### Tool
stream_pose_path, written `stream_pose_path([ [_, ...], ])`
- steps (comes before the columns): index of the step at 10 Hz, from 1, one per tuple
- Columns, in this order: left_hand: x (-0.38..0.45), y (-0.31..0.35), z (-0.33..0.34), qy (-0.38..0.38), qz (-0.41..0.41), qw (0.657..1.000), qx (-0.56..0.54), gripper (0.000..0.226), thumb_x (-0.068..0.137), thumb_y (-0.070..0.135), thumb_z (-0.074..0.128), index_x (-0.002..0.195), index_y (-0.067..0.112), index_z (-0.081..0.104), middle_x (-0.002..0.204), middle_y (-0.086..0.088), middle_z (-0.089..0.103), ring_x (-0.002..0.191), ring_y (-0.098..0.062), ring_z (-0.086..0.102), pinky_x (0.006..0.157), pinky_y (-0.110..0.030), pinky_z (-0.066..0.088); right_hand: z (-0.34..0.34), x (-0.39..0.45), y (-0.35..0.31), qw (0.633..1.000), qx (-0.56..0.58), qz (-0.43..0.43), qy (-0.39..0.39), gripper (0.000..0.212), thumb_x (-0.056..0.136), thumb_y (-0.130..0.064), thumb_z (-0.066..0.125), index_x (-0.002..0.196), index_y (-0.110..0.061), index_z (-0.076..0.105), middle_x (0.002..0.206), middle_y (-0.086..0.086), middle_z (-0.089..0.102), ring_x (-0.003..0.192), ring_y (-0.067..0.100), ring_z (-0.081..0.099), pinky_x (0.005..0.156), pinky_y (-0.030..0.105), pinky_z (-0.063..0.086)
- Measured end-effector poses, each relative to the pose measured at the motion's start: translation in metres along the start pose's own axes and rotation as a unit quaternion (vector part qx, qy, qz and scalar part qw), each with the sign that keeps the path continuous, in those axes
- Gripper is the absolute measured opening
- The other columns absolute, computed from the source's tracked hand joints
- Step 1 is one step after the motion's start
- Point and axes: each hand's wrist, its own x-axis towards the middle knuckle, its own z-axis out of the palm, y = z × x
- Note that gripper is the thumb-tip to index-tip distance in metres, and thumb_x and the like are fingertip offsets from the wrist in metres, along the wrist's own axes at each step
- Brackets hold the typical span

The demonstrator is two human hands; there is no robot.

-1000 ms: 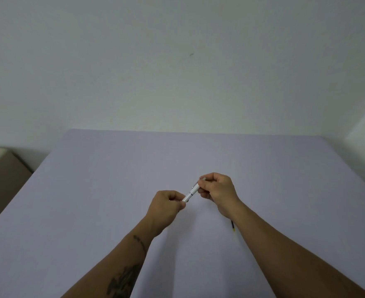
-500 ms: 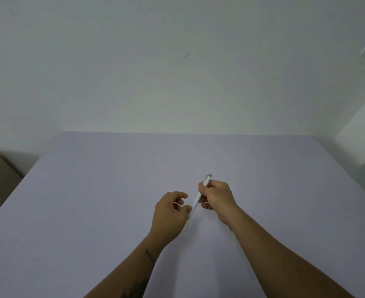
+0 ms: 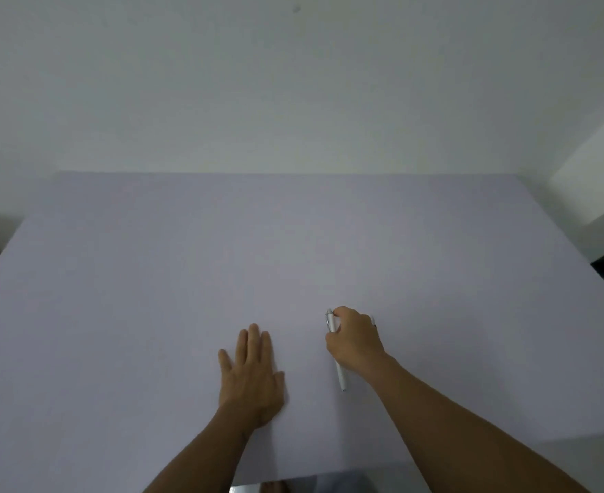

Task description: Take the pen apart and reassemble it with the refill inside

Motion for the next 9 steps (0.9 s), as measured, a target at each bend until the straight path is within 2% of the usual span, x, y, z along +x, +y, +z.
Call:
stream_pose_path([
  [1, 0.003, 0.003, 0.003, -0.021, 0.001, 1.0, 0.016, 0.083, 0.094, 0.054, 0.022, 0.155, 0.008, -0.009, 0.162, -0.015, -0.021, 0.15, -0.033, -0.018, 0.118, -0.063, 0.003, 0.012, 0.0, 0.006, 1.0, -0.007, 0.005, -0.002, 0.038, 0.084, -0.014, 0.057, 0.121, -0.019, 0.059, 0.097, 0.006, 0.068, 0.082, 0.024, 0.065, 0.065, 0.029, 0.048],
  [2, 0.004, 0.002, 0.006, -0.036, 0.005, 0.999, 0.028, 0.085, 0.094, 0.056, 0.021, 0.155, 0.008, -0.012, 0.161, -0.016, -0.024, 0.149, -0.034, -0.02, 0.118, -0.063, 0.003, 0.024, 0.001, 0.011, 1.0, -0.026, 0.01, -0.001, 0.036, 0.085, -0.014, 0.058, 0.121, -0.017, 0.059, 0.103, 0.008, 0.067, 0.087, 0.027, 0.066, 0.07, 0.031, 0.051],
  [3, 0.005, -0.001, 0.006, -0.041, 0.008, 0.998, 0.04, 0.084, 0.095, 0.057, 0.022, 0.155, 0.008, -0.011, 0.161, -0.015, -0.024, 0.149, -0.034, -0.02, 0.118, -0.063, 0.003, 0.033, 0.003, 0.01, 0.999, -0.045, 0.011, 0.005, 0.033, 0.087, -0.014, 0.061, 0.12, -0.014, 0.059, 0.106, 0.008, 0.066, 0.09, 0.027, 0.065, 0.07, 0.03, 0.049],
  [5, 0.006, -0.001, 0.009, -0.023, 0.008, 0.999, 0.042, 0.083, 0.095, 0.057, 0.021, 0.154, 0.009, -0.012, 0.162, -0.015, -0.023, 0.149, -0.034, -0.02, 0.118, -0.063, 0.002, 0.037, 0.01, 0.007, 0.997, -0.075, -0.012, 0.024, 0.029, 0.086, -0.014, 0.06, 0.115, -0.011, 0.059, 0.103, 0.009, 0.065, 0.084, 0.026, 0.064, 0.064, 0.028, 0.043],
  [6, 0.009, -0.002, 0.008, -0.012, 0.011, 0.999, 0.048, 0.084, 0.095, 0.057, 0.023, 0.155, 0.008, -0.007, 0.163, -0.015, -0.018, 0.15, -0.034, -0.016, 0.118, -0.063, 0.006, 0.036, 0.012, 0.007, 0.997, -0.079, -0.014, 0.015, 0.027, 0.085, -0.017, 0.061, 0.111, -0.011, 0.059, 0.102, 0.009, 0.065, 0.085, 0.028, 0.065, 0.064, 0.029, 0.046],
  [7, 0.008, -0.005, 0.005, -0.014, 0.01, 0.999, 0.034, 0.083, 0.093, 0.057, 0.027, 0.156, 0.01, -0.001, 0.164, -0.013, -0.012, 0.152, -0.032, -0.01, 0.118, -0.061, 0.009, 0.027, 0.011, 0.005, 0.997, -0.08, 0.004, -0.002, 0.019, 0.083, -0.022, 0.06, 0.099, -0.012, 0.055, 0.104, 0.011, 0.065, 0.084, 0.032, 0.059, 0.064, 0.03, 0.04],
  [8, 0.006, -0.013, -0.004, -0.023, 0.01, 1.0, 0.01, 0.076, 0.094, 0.049, 0.034, 0.154, 0.01, 0.011, 0.165, -0.008, -0.002, 0.152, -0.027, 0.002, 0.116, -0.057, 0.02, 0.013, 0.004, 0.01, 0.996, -0.091, -0.005, -0.01, 0.036, 0.086, -0.026, 0.058, 0.119, -0.011, 0.058, 0.119, 0.011, 0.064, 0.107, 0.034, 0.06, 0.076, 0.033, 0.044],
  [9, 0.004, -0.015, -0.024, -0.033, 0.041, 0.998, 0.038, 0.066, 0.097, 0.042, 0.035, 0.151, 0.007, 0.024, 0.162, -0.006, 0.016, 0.147, -0.024, 0.022, 0.115, -0.054, 0.024, -0.011, -0.011, 0.014, 0.994, -0.099, -0.011, -0.038, 0.046, 0.088, -0.025, 0.057, 0.131, -0.008, 0.055, 0.13, 0.013, 0.06, 0.119, 0.033, 0.056, 0.092, 0.038, 0.048],
])
